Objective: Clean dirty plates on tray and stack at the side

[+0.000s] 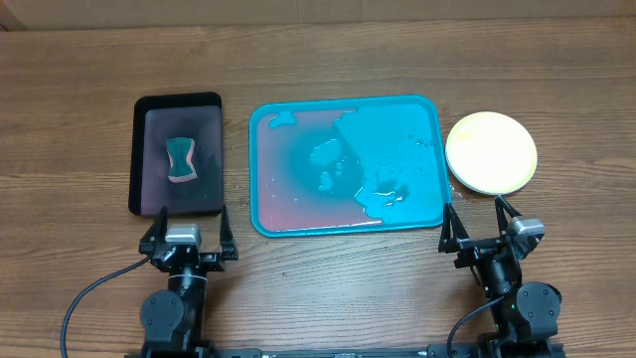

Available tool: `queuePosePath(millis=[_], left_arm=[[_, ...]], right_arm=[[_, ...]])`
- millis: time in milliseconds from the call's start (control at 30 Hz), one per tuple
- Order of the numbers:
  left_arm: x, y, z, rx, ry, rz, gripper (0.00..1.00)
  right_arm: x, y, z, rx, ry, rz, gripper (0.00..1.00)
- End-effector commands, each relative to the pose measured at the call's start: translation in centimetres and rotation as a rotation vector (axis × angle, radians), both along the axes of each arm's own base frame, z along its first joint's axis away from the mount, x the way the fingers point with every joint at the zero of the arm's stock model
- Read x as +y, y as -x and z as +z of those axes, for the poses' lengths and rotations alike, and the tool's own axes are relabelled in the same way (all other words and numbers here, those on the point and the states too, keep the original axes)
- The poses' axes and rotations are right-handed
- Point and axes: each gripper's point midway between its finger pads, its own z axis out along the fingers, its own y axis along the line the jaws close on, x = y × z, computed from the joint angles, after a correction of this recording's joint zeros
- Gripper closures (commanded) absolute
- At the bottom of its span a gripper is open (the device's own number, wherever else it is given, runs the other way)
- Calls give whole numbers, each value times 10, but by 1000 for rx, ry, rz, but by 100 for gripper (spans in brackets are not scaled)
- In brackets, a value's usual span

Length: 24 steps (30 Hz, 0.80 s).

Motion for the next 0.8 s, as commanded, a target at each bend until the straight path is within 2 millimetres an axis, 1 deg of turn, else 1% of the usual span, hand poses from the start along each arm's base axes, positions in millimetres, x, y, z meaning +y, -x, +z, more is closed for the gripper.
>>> queuePosePath(millis=[0,767], left_arm=[[-3,0,-9,15,-35,-30,0],[-3,0,-9,15,-19,-28,0]], right_arm=[[0,0,-2,-7,11,0,0],[0,0,-2,-7,11,0,0]])
